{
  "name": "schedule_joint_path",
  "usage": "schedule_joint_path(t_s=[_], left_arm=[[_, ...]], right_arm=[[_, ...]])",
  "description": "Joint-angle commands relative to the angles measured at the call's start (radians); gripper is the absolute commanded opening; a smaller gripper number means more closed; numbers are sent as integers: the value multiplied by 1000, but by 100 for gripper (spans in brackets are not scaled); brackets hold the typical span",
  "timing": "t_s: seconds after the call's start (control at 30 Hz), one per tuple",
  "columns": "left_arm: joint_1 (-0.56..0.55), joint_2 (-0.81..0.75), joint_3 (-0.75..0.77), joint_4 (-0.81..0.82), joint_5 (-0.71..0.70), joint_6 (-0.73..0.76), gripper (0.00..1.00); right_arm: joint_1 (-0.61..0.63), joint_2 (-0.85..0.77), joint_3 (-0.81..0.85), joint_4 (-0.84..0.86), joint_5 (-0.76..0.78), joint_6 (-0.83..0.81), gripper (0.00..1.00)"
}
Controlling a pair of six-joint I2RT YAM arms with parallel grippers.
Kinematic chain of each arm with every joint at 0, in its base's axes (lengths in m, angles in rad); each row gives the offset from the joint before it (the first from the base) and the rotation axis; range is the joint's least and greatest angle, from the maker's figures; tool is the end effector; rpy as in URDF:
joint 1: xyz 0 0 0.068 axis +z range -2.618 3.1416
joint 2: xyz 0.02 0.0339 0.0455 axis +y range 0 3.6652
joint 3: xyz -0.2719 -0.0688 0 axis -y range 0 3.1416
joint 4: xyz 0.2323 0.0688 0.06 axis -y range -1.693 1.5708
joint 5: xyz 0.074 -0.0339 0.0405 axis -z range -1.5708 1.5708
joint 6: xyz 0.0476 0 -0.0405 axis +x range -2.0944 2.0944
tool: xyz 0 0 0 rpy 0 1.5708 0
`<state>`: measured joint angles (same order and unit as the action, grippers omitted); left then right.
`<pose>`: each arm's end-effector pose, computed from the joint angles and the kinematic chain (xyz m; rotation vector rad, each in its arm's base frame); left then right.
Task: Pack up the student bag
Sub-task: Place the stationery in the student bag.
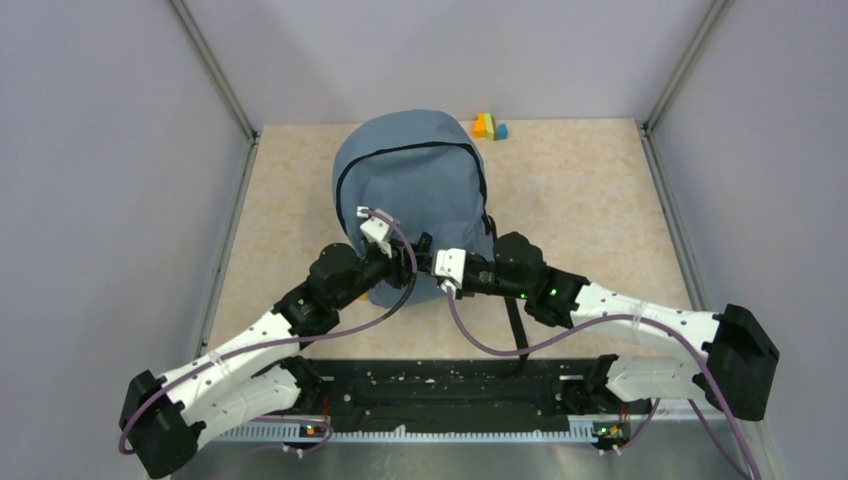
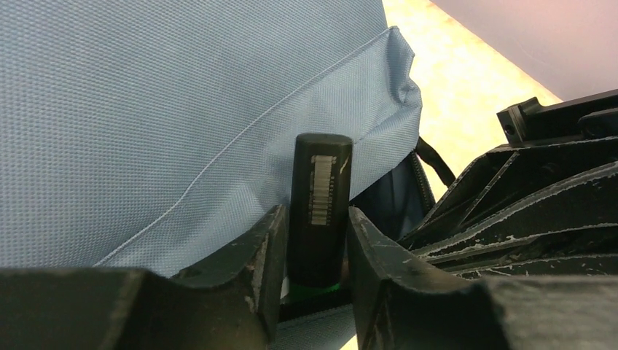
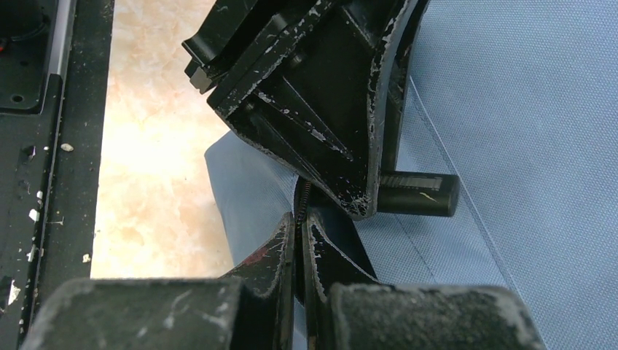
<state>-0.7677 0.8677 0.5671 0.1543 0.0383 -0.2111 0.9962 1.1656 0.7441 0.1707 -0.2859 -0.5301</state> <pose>0.1456 -0.1431 0.2917 0.5162 1.6999 -0.7510 0.1329 0.2300 0.2934 -1.4201 1.1874 0.5874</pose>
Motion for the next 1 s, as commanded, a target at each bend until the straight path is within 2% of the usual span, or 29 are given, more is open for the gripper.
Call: schedule_joint_path(t_s=[0.0, 0.07, 0.3, 0.37, 0.43, 0.53, 0.63, 0.73, 0.83, 0.97], left_arm=[[-2, -26, 16, -24, -29, 9, 46], [-2, -29, 18, -31, -28, 7, 52], [-2, -38, 34, -47, -28, -3, 60], [-1, -52, 42, -67, -72, -16, 64], [4, -66, 65, -125, -56, -11, 69], [35, -62, 123, -263, 47, -13, 71], [93, -59, 155, -372, 145, -26, 71], [196, -68, 146, -423, 238, -78, 71], [314, -102, 118, -437, 268, -171, 71], [363, -193, 75, -465, 272, -251, 71]], right_arm=[[3, -32, 45, 62, -49, 13, 0], [3, -32, 46, 61, -48, 13, 0], [4, -31, 46, 63, -42, 12, 0], [3, -29, 47, 72, -22, 21, 0], [3, -25, 52, 79, 40, 42, 0], [3, -12, 72, 67, 125, 58, 0], [4, -9, 77, 60, 172, 56, 0], [3, -12, 74, 65, 199, 58, 0], [3, -21, 65, 73, 203, 61, 0], [3, -33, 58, 75, 222, 62, 0]])
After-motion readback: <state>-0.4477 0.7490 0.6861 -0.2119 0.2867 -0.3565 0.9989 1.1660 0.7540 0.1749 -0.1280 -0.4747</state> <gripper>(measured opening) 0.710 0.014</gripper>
